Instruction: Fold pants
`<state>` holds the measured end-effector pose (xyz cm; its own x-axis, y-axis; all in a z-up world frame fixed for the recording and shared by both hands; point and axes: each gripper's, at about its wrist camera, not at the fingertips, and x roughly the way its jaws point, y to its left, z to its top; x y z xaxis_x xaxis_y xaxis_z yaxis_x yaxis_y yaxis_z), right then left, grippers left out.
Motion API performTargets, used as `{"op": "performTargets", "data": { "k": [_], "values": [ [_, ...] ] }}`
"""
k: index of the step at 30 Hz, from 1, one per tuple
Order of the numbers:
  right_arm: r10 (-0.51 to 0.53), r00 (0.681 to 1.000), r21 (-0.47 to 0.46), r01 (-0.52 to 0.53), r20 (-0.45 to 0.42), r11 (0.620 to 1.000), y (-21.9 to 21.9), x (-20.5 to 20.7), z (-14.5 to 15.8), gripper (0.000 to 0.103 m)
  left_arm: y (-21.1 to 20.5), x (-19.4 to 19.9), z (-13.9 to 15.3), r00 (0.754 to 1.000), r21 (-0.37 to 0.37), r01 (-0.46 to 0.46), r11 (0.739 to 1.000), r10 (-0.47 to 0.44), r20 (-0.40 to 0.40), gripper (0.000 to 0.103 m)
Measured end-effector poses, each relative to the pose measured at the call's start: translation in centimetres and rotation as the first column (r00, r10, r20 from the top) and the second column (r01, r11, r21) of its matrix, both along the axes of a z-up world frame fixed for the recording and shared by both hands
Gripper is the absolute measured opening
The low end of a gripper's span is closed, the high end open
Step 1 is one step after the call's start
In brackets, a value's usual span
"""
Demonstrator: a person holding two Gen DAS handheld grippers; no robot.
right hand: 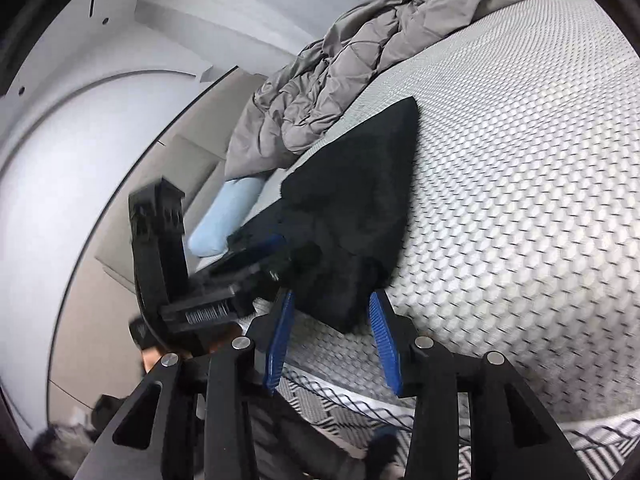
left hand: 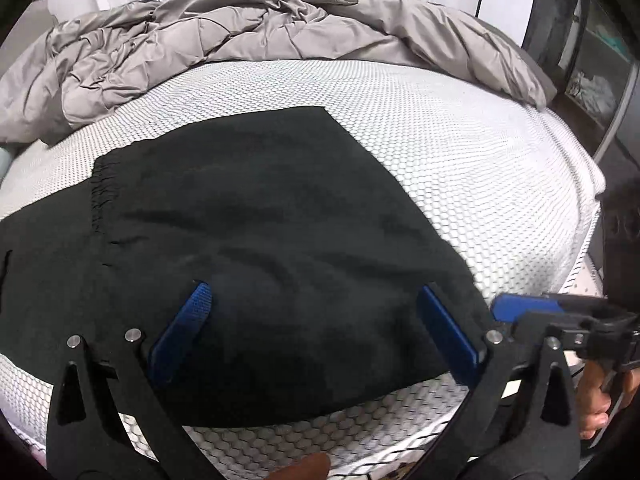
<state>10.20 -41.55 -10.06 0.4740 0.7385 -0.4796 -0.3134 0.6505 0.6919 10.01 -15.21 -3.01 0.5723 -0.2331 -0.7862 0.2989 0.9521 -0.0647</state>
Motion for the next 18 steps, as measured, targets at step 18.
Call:
{"op": "performTargets", "data": {
  "k": [18],
  "values": [
    [0.01, 1.0, -0.127, -0.011, -0.011, 0.992, 2.1, -0.7, -1.8, 0.009, -2.4, 6.5, -1.3, 0.989, -0.034, -0.025, 0.999, 0.02, -0.149, 0.102]
  ]
}}
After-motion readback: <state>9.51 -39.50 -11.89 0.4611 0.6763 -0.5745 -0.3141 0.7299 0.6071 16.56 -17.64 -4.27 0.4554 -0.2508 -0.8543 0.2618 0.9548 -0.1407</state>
